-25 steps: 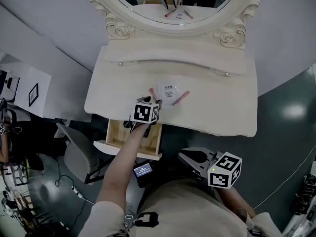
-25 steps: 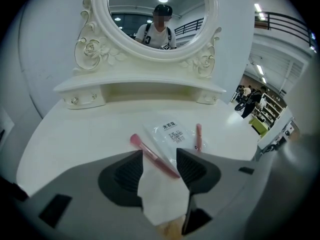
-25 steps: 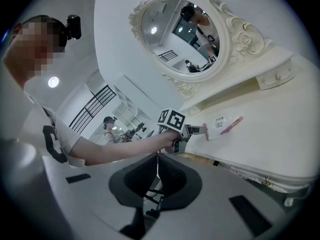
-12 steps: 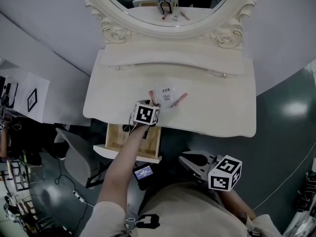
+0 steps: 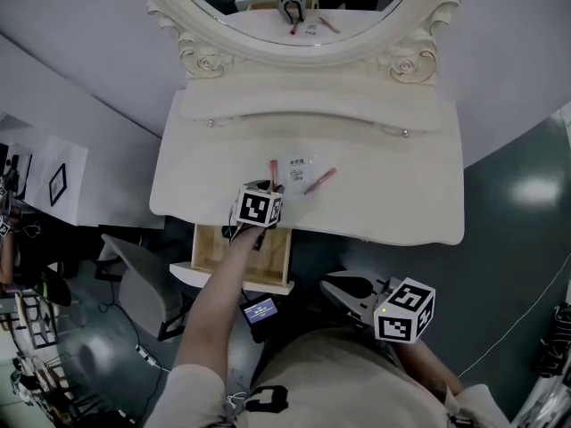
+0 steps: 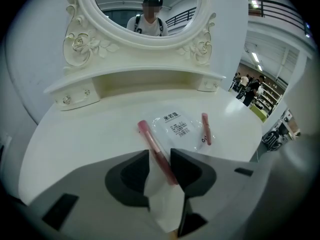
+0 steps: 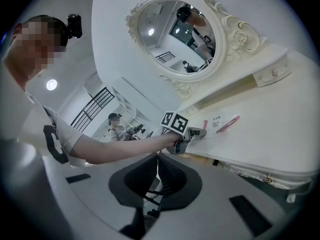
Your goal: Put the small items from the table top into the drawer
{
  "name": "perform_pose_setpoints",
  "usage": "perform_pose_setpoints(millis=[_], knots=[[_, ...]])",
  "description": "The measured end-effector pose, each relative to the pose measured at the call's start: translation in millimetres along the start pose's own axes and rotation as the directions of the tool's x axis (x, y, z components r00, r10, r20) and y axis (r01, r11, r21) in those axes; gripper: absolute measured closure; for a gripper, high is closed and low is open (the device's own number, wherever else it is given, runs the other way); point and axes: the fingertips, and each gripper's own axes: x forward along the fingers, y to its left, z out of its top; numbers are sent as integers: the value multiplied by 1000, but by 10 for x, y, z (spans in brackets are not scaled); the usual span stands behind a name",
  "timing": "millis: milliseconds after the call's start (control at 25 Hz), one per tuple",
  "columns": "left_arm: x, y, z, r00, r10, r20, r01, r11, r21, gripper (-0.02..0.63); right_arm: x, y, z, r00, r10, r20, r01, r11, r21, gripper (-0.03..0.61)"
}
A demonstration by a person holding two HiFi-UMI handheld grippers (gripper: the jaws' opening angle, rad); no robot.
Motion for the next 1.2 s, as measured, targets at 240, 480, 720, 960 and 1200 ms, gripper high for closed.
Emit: perform_pose_setpoints(millis=[240,480,720,960,1200], knots=[[-15,58,10,1000,-6,14,6,1000,-18,476,10,0,-8,1000,-7,1,7,1000,2,549],[-23,75,3,1000,-12,12,12,1000,-20,483,22,16,-14,1000,-10,0,10,1000,2,549],[-64,141,-35,1000,5,15,-5,1000,-17,480,19,28,-22,1000,-12,3,12,1000,7,549],[-60,158,-48,1000,22,9,-22,1000,-2,486,15,49,-30,1000,-13,-4,13,1000,-1,549],[-58,172,-46,999,26,24,-25,1000,-16,492,-27,48,-47,1000,-21,-3,21,1000,-5,549]])
